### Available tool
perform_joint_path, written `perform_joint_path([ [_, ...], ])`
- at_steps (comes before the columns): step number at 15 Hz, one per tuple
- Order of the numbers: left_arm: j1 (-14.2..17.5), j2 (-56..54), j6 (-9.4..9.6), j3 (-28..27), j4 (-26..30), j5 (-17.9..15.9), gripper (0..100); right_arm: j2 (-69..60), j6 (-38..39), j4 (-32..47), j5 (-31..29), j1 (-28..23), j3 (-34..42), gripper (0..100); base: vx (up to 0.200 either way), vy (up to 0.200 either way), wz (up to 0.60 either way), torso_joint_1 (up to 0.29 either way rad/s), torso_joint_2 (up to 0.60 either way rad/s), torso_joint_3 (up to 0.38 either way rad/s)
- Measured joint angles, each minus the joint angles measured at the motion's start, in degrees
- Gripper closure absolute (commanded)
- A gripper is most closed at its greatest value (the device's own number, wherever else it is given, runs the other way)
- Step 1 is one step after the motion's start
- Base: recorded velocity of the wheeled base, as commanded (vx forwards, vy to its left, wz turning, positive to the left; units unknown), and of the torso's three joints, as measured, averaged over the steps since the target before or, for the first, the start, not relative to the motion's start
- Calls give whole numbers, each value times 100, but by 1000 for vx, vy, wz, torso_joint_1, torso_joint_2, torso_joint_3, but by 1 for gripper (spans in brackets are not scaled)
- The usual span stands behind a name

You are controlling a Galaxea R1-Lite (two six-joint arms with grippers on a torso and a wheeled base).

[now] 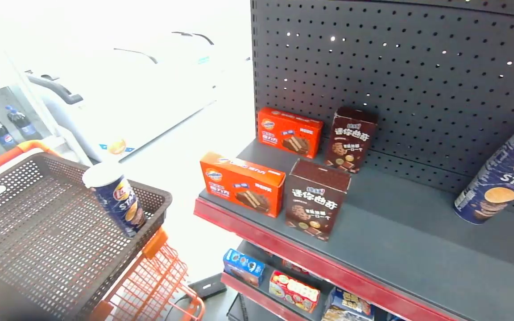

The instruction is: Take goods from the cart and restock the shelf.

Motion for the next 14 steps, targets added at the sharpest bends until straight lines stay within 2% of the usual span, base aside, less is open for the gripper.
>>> perform_joint_path([
  [9,-5,0,37,-7,17,-137,0,-1,0,0,-5,7,0,0,0,0,0,0,0,0],
  [11,0,13,128,-57,60,-118,0,-1,0,0,-5,7,0,0,0,0,0,0,0,0],
  [14,-22,510,268,-724,411,-107,0,-1,0,0,-2,7,0,0,0,0,0,0,0,0],
])
